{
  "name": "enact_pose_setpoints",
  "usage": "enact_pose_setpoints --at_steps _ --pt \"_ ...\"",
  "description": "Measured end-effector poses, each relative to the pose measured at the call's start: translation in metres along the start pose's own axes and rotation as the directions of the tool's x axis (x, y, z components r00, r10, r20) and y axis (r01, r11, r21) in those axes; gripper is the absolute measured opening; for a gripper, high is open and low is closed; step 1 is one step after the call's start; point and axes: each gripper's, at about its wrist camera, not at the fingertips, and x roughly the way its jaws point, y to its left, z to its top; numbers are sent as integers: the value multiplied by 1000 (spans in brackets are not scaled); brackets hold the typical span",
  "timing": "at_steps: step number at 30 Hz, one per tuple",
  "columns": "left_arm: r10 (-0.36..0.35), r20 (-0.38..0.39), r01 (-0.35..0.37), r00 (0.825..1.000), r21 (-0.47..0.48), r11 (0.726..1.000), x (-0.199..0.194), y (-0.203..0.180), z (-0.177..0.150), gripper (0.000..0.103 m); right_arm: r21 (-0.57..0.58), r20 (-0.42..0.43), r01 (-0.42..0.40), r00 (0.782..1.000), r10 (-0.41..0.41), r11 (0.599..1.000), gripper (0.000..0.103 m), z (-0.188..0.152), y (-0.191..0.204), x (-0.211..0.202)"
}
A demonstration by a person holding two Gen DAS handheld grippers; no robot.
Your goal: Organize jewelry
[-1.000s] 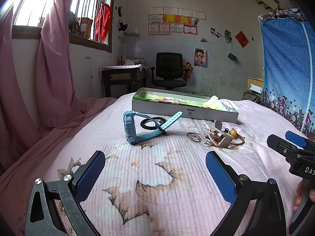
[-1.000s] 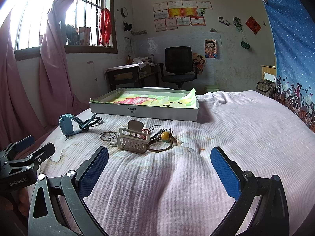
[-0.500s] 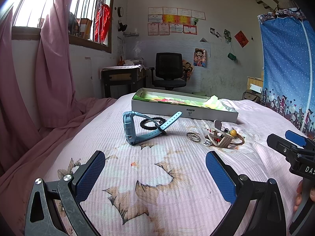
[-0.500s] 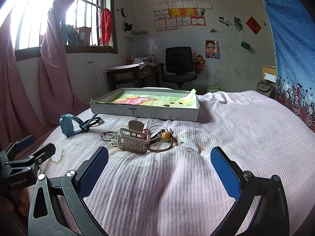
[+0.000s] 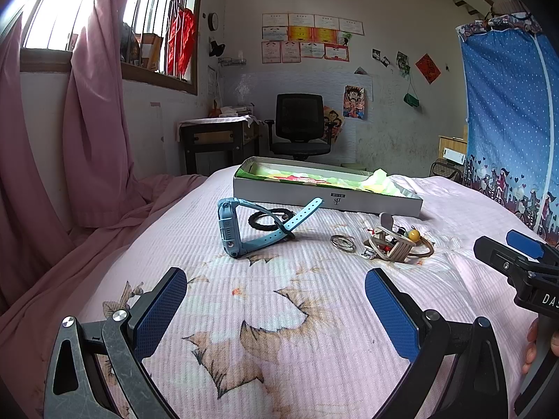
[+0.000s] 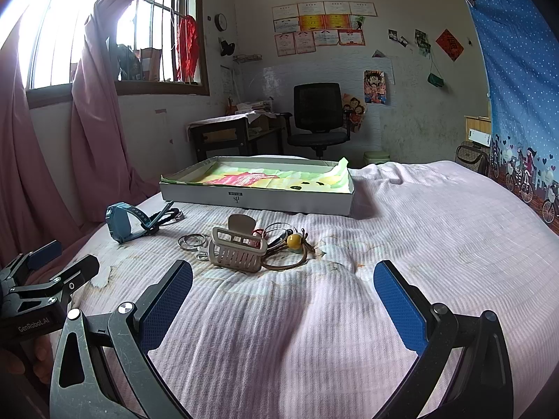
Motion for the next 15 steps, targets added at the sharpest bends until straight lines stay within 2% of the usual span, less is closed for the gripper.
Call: enact_pose_setpoints --at_steps 15 --pt "15 10 -15 1000 -9 1000 1 2 6 103 -2 4 3 1000 -3 1000 102 0 -2 4"
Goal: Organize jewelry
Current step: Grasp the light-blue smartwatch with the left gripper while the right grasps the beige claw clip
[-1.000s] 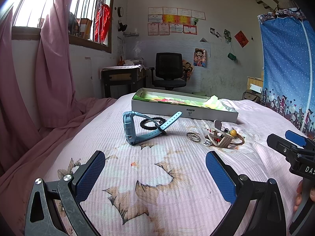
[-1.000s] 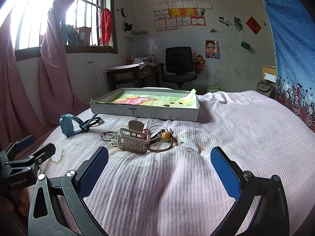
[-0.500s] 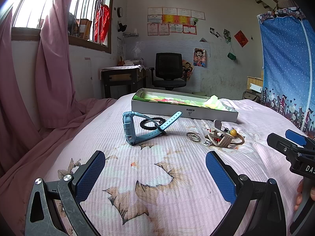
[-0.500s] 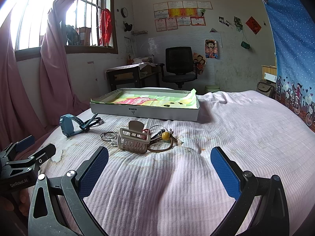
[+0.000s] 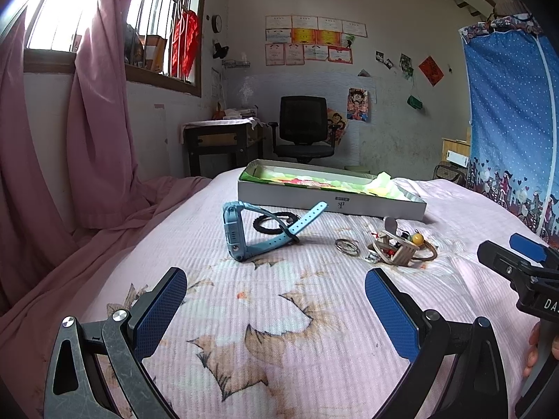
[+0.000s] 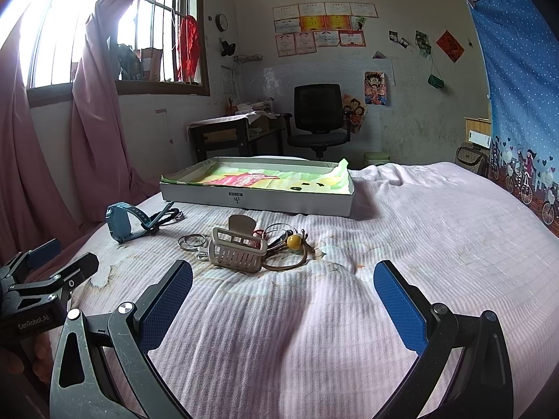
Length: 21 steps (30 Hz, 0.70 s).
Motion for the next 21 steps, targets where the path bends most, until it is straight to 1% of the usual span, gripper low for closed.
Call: enact_pose_setpoints --at_steps 8,12,16,18,21 --pt "-25 -31 24 999 -51 998 7 11 8 103 6 -1 -14 1000 14 1000 102 7 5 -8" --pt "-11 -56 7 998 -66 998 11 16 12 103 -3 -20 -20 1000 20 1000 102 8 9 -1" --pt "3 -84 -10 996 -80 997 22 24 20 103 1 -42 -42 998 42 999 102 10 9 7" --pt "16 -107 -25 994 -81 996 31 29 24 103 19 -56 -78 995 79 997 102 13 7 13" --pt "26 -132 -37 991 -86 996 42 33 30 103 48 -65 -68 995 71 997 102 15 4 21"
